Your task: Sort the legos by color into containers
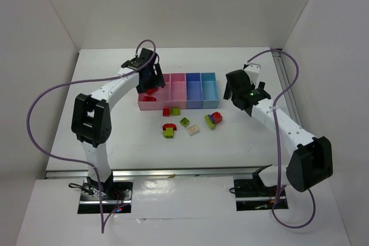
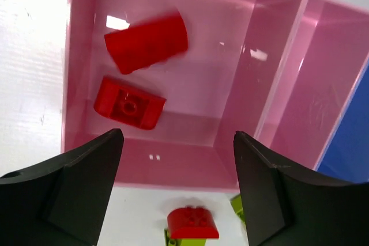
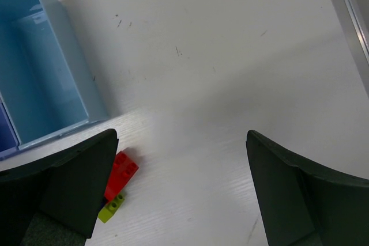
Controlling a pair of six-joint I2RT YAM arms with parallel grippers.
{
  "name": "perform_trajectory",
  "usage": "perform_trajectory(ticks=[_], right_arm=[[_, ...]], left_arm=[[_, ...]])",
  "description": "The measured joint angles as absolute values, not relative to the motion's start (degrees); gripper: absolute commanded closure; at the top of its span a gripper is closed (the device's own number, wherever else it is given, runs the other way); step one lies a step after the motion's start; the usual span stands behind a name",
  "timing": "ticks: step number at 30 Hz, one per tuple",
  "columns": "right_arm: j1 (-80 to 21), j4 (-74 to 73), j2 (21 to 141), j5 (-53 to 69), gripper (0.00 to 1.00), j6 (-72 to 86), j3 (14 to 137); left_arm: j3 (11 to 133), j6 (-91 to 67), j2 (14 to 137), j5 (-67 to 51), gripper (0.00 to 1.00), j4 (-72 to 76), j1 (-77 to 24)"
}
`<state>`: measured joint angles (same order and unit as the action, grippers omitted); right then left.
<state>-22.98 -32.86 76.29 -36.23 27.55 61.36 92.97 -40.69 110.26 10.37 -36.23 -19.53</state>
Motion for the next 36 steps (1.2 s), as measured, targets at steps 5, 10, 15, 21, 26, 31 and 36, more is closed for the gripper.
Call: perform_trajectory(ticks=[5, 10, 15, 21, 26, 31, 36], right_arm=[[-22.98, -33.26, 76.18, -36.21, 0.01, 27.57, 60.99], [-22.98, -33.87, 76.18, -36.12, 0.01, 27.57, 59.94], [-22.98, -33.85, 76.36, -36.12, 0.01, 27.57, 59.99], [-22.98, -33.85, 76.38, -36.32, 0.01, 27.55, 59.99], [-22.98, -33.89, 76.38, -36.4, 0.01, 27.57, 59.99], [-22.98, -33.89, 76.38, -36.49, 0.01, 27.53, 59.99], [-22.98, -33.89, 76.38, -36.86, 0.01, 27.31, 59.99]], left_arm=[[87.94, -40.45, 103.83, 10.55, 0.34, -36.82, -23.59], [79.79, -40.56, 96.07, 11.05, 0.41, -36.03, -30.57], [70.87, -40.51, 95.94, 11.6, 0.26, -32.03, -31.75], [66.72, -40.82, 97.56, 11.92, 0.33, -28.03, -31.97], [65.76, -40.84, 99.18, 12.75, 0.33, -22.74, -32.18], [67.94, -40.91, 104.4, 13.34, 0.38, -20.84, -32.18], [68.79, -40.84, 106.65, 15.16, 0.45, -20.53, -32.18]])
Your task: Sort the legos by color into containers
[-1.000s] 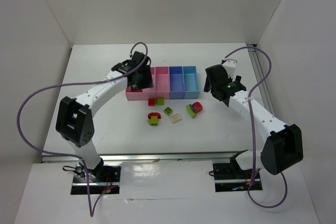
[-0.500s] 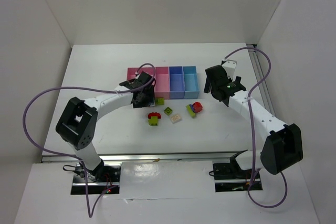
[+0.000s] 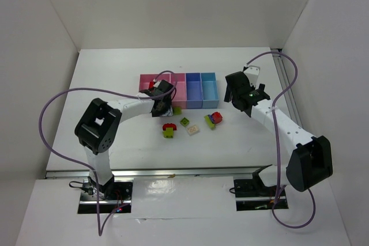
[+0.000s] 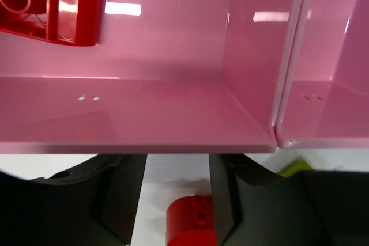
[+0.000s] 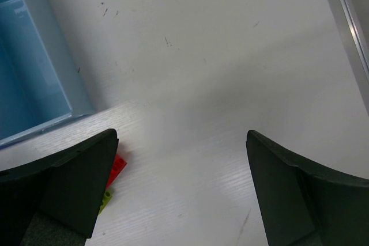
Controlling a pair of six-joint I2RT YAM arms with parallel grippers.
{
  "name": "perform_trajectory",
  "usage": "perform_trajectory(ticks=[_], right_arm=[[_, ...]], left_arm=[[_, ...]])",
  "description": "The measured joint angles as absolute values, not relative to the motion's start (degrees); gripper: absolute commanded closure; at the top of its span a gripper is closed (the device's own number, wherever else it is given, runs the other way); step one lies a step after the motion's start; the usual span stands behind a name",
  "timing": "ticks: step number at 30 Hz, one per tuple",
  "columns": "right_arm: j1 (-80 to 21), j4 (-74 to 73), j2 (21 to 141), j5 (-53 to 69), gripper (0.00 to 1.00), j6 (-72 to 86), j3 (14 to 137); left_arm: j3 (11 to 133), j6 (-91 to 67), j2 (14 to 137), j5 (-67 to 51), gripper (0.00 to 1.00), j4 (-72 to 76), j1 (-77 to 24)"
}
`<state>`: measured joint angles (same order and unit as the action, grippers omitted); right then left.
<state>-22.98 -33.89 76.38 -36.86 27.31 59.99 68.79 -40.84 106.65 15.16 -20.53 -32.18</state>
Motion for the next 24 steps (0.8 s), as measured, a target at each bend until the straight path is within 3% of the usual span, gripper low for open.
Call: perform_trajectory(ticks=[3, 5, 7, 12, 24], right_arm=[[-22.98, -33.89, 76.4, -37.12, 0.01, 27.14, 59.99], [-22.98, -33.89, 76.53, -37.32, 0.01, 27.11, 59.99], [-22.98, -33.89, 76.79, -37.36, 0.01, 27.11, 59.99], [-22.98, -33.89, 77.73, -37.47, 0.01, 27.11, 60.01], [-22.98, -34.11, 77.89, -37.6, 0.01, 27.44, 60.12]], left_arm=[[69.04, -40.77, 106.89, 16.49, 0.48, -20.56, -32.18], [69.17, -41.01, 106.89, 17.1, 0.62, -20.69, -32.18], [69.28, -41.01, 106.89, 17.69, 0.7, -21.1, -32.18], [69.69, -42.02, 106.83, 18.37, 0.81, -22.2, -32.18], [72.62, -42.02, 92.9, 15.4, 0.82, -34.41, -32.01]])
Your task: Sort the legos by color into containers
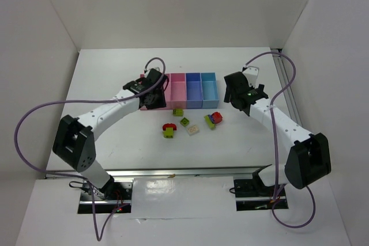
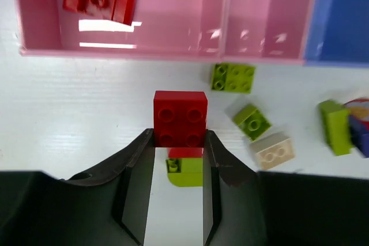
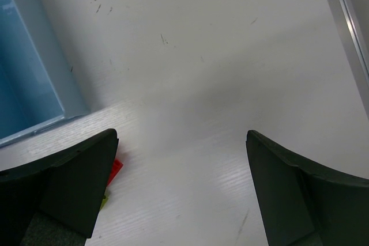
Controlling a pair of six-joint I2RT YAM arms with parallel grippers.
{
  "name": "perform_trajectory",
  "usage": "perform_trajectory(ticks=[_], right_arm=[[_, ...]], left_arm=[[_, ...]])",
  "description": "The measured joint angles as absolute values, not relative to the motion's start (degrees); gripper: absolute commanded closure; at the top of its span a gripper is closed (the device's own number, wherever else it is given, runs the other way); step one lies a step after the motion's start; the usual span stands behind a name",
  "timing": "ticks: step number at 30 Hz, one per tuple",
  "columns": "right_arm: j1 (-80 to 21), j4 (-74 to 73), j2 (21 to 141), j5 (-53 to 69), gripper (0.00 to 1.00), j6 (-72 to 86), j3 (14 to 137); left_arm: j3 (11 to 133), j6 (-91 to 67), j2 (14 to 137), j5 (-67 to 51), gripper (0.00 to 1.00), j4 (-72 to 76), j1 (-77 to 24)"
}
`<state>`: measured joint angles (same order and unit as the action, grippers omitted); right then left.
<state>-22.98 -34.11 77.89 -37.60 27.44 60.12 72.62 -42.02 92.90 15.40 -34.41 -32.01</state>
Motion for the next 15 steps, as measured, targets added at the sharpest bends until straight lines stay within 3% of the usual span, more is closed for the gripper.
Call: perform_trajectory(ticks=[8, 9, 10, 11, 15], right_arm=[[-22.98, -34.06, 75.31, -36.84, 0.01, 27.62, 60.25], [-22.98, -34.09, 75.11, -36.82, 0.01, 27.62, 60.4], [-22.98, -34.06, 75.0, -36.77, 0.01, 27.62, 60.51], [-22.98, -34.09, 74.91, -36.77, 0.01, 27.64, 60.55], [-22.98, -34.15, 74.89, -36.25, 0.01, 27.62, 60.55]], left_arm=[[84.42, -40.53, 97.3, 14.39, 0.82, -36.47, -23.05], [86.24, -40.36, 99.24, 14.31, 0.79, -36.38, -21.91], [87.92, -40.23, 101.3, 14.15, 0.69, -36.23, -21.04], [89.47, -39.97, 103.35, 13.8, 0.42, -36.25, -20.47], [94.43, -37.89, 110.06, 11.49, 0.26, -36.56, -20.12]])
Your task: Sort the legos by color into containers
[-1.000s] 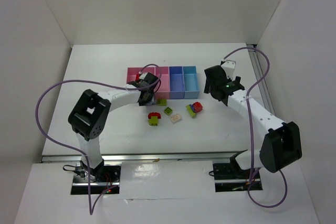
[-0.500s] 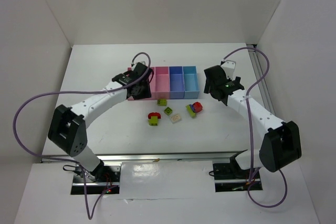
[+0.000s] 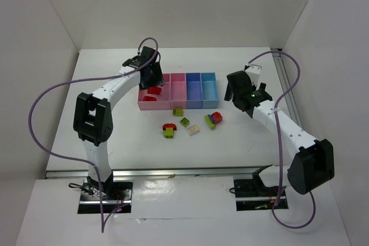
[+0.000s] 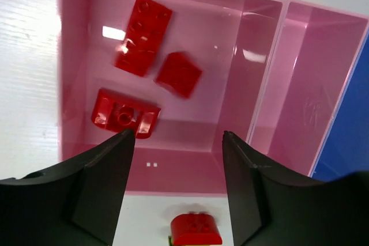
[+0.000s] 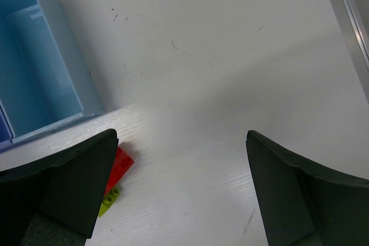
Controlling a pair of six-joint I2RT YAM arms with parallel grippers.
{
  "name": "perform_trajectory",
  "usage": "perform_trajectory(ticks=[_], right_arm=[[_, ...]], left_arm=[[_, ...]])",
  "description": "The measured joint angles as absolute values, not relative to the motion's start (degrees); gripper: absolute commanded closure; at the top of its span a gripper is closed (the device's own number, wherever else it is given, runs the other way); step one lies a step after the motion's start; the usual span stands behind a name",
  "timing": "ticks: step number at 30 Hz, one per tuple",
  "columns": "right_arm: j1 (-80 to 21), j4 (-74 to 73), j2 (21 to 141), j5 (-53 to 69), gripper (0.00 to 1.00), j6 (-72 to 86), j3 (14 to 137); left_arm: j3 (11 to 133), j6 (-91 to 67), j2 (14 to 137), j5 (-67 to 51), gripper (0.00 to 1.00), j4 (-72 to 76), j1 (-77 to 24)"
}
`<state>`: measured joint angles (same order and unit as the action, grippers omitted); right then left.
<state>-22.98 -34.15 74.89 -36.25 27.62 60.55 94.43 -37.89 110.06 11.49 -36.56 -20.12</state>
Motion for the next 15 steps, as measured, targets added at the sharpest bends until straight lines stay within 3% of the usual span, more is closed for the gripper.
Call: perform_trajectory(ticks=[8, 15], right_arm=[[-22.98, -34.09, 74.11, -34.52, 0.01, 28.69, 60.42], [-22.98, -34.0, 73.8, -34.24, 0.01, 28.97, 60.27]], left_arm=[[90.59, -36.21, 107.11, 10.83, 0.34, -36.8, -23.77], [74.54, -36.25, 92.6, 9.93, 0.29, -37.43, -33.93]])
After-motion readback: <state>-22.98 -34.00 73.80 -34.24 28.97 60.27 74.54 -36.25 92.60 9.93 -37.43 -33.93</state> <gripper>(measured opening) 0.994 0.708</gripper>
